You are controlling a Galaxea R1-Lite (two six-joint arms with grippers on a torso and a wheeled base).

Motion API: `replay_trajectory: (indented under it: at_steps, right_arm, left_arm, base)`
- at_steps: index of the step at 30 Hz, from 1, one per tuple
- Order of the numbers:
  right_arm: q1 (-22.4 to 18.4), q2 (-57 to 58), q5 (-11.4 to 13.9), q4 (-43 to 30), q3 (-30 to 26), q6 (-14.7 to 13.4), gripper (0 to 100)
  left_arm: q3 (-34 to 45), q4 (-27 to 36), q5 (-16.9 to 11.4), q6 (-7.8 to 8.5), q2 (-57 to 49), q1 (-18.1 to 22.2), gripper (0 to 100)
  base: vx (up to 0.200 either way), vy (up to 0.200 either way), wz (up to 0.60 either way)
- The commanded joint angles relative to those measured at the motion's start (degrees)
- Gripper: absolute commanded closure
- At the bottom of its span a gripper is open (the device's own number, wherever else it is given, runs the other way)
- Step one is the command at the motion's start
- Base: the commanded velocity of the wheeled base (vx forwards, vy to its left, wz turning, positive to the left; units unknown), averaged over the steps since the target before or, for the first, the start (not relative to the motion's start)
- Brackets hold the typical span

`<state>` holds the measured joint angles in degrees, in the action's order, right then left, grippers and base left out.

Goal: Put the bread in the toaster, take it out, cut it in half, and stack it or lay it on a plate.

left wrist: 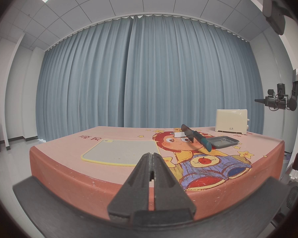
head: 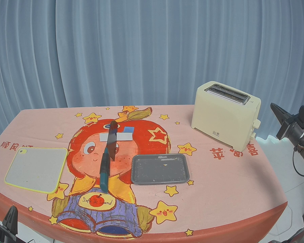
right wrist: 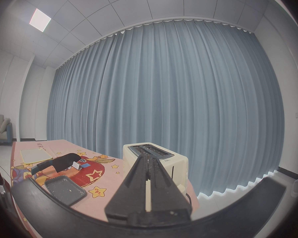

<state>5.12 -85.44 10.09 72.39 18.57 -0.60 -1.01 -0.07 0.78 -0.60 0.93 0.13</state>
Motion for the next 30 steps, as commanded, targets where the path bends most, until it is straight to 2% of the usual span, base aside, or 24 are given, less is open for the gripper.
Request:
replay_trajectory:
  at_steps: [1,30]
  right_arm:
    - [0.1,-0.2,0.0,0.0,-0.1,0.1,100]
    - [0.2,-0.4,-0.1,-0.1,-1.2,0.4,100]
  left_arm:
    - [1.0,0.0,0.0,-0.02,-0.9,0.0,100]
    - [1.0,0.0,0.0,-0.02,-0.9,0.0,100]
  base:
    - [0.000,0.000,0.00]
    - [0.000,0.000,0.00]
